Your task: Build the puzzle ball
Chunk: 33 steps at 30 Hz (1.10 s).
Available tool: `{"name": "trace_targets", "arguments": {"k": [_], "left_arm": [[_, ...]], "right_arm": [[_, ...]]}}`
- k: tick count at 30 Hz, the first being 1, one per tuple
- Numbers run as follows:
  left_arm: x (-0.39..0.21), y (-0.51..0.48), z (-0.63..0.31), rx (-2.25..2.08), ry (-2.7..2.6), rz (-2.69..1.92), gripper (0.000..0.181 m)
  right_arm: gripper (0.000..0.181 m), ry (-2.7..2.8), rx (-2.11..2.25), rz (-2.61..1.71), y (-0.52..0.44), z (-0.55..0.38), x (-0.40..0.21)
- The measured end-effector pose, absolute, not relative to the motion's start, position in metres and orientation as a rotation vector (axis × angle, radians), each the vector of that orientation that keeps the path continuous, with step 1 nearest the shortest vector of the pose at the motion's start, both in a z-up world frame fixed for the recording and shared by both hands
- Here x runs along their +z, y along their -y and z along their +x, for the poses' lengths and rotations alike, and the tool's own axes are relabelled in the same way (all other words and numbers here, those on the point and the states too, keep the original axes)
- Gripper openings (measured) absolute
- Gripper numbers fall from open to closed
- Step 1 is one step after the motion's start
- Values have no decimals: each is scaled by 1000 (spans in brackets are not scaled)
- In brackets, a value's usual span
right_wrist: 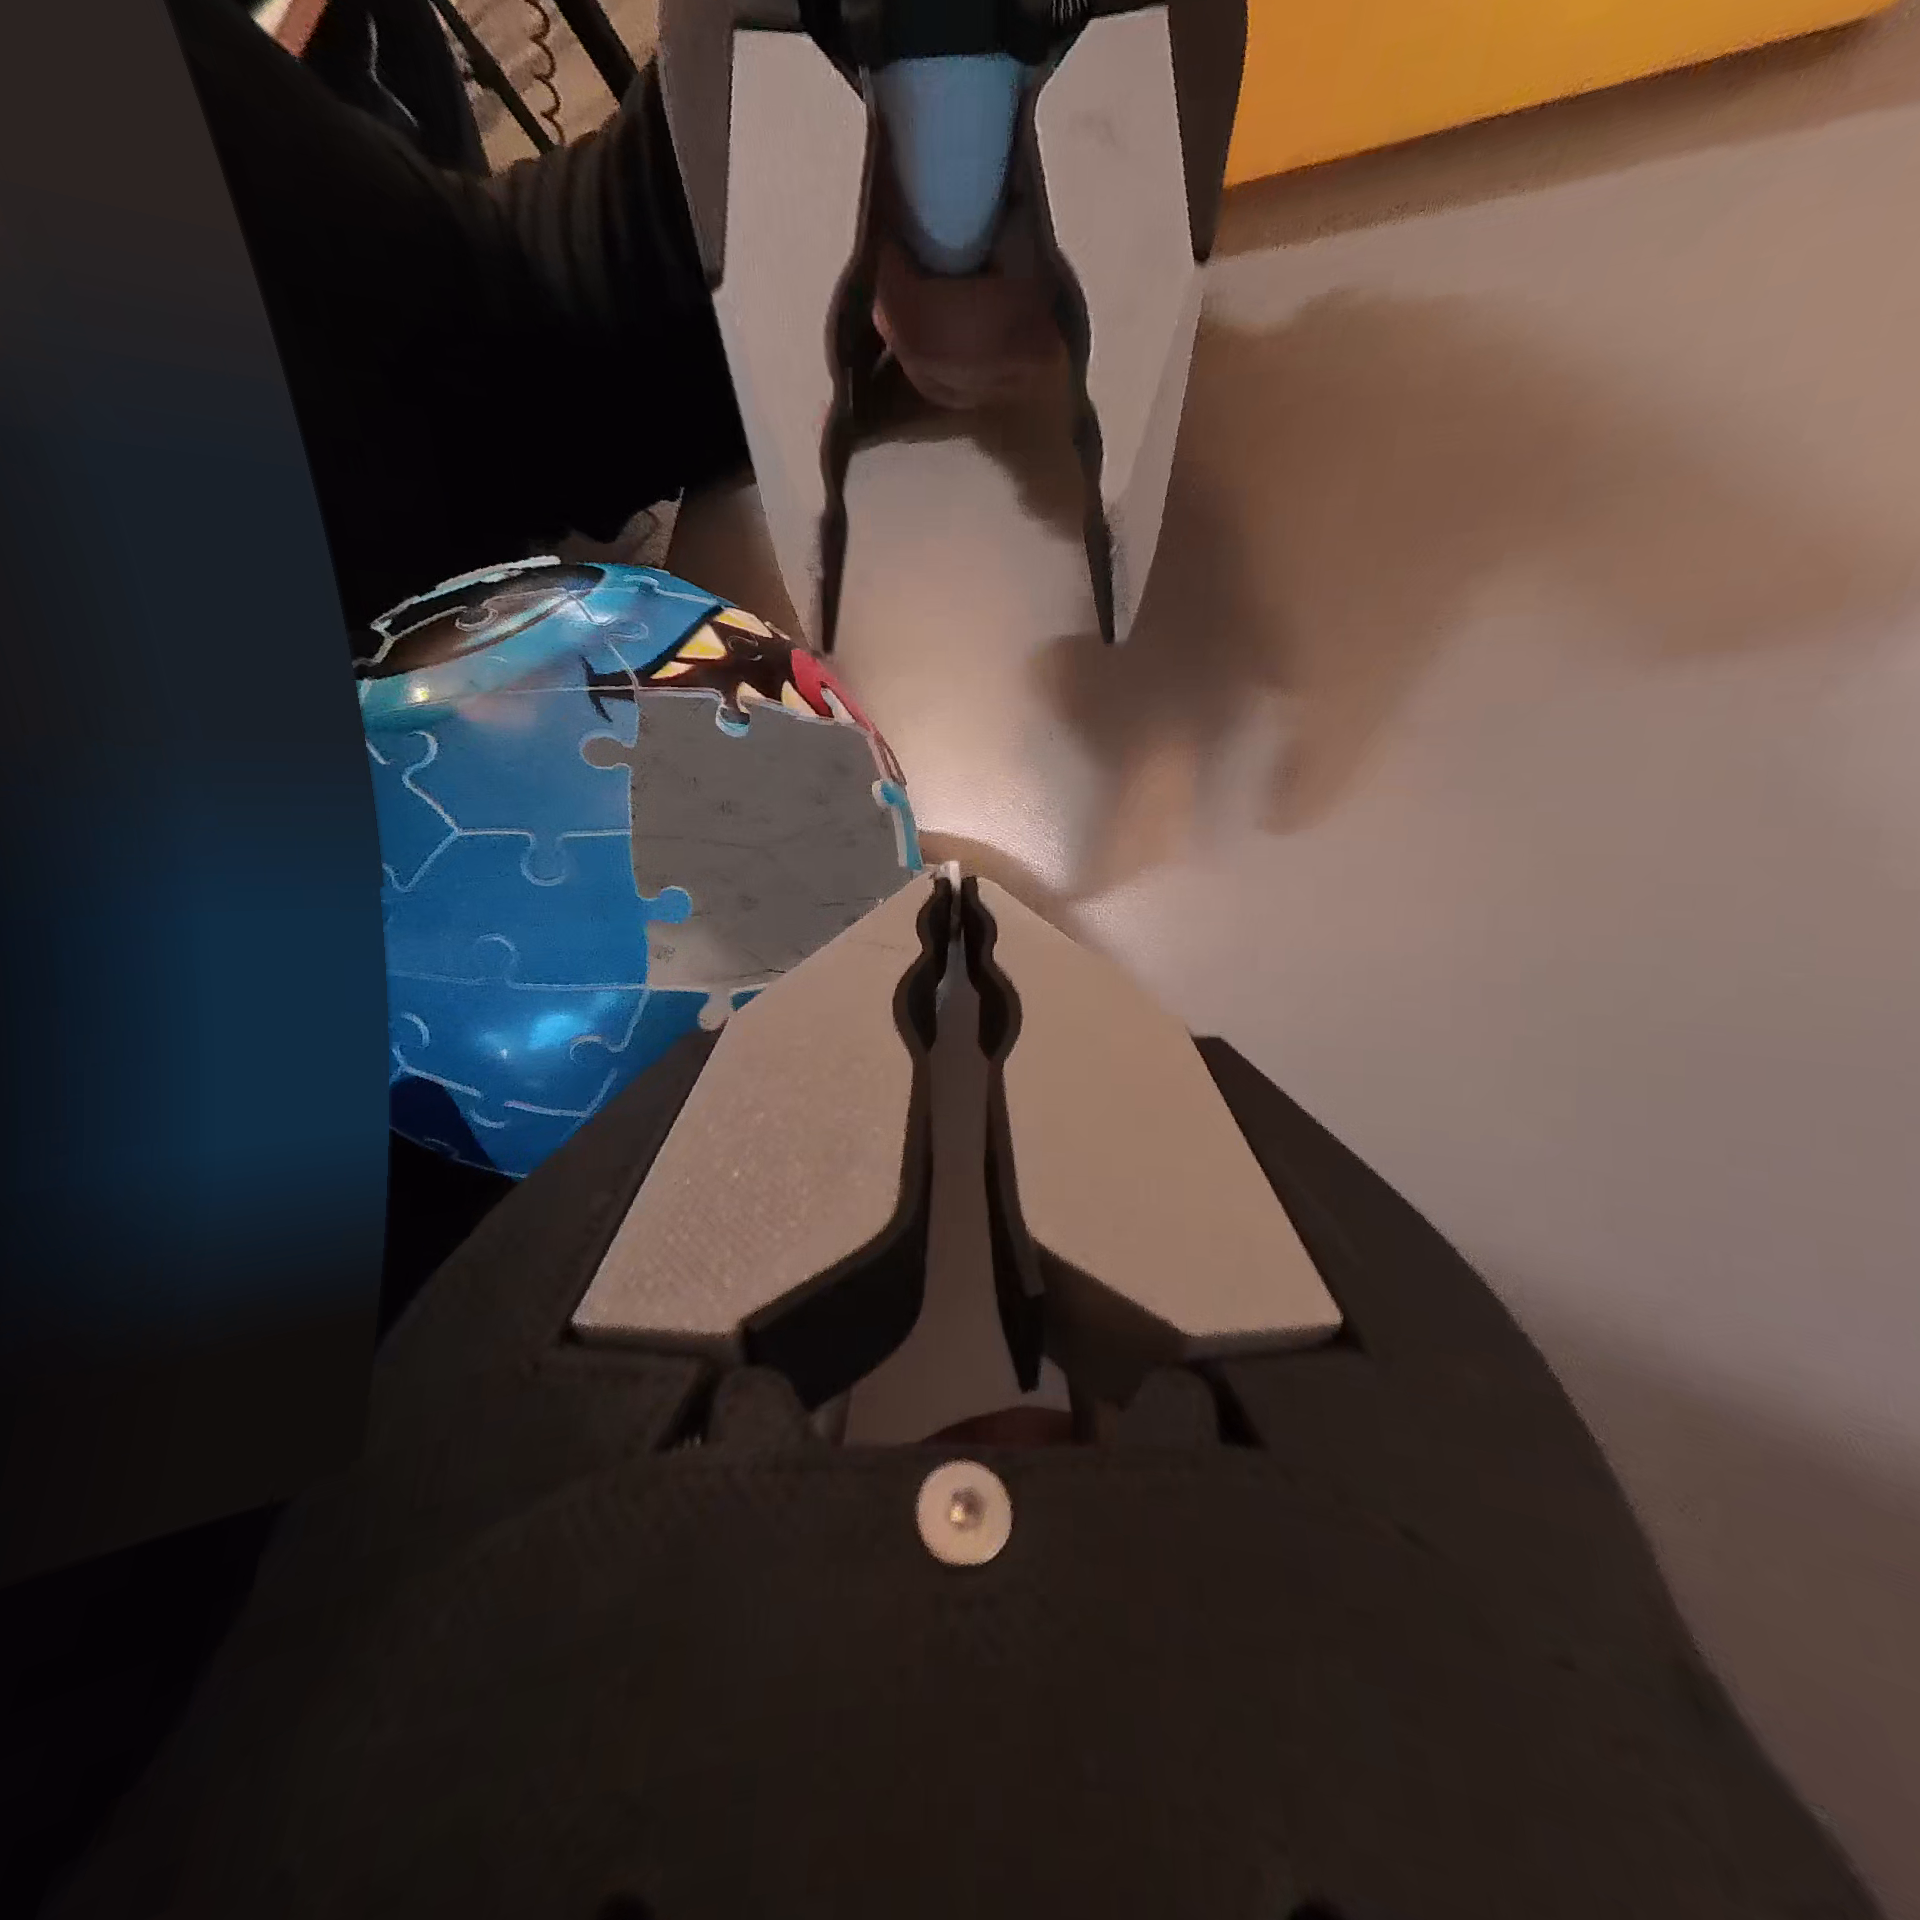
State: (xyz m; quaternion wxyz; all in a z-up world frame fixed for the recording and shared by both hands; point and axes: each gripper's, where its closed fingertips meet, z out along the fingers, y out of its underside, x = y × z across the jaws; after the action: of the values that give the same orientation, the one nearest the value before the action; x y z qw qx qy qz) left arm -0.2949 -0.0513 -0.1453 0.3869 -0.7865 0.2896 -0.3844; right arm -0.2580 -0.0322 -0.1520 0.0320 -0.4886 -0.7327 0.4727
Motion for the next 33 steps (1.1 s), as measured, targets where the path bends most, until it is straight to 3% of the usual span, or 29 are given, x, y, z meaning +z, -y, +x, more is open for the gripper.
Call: {"name": "trace_targets", "arguments": {"k": [7,9,12,33], "left_arm": [[-130,61,-285,-1115,-736,-1916,65],[-131,68,-279,-1161,-774,-1905,78],[-138,69,-277,-1168,-792,-1927,83],[-133,61,-279,-1290,-697,-1906,75]], "right_arm": [[0,2273,1521,-1517,41,-251,-153],[0,2298,1507,-1522,46,-250,-159],[0,2331,1531,-1517,53,-247,-162],[0,2449,1580,-1625,60,-241,-171]]}}
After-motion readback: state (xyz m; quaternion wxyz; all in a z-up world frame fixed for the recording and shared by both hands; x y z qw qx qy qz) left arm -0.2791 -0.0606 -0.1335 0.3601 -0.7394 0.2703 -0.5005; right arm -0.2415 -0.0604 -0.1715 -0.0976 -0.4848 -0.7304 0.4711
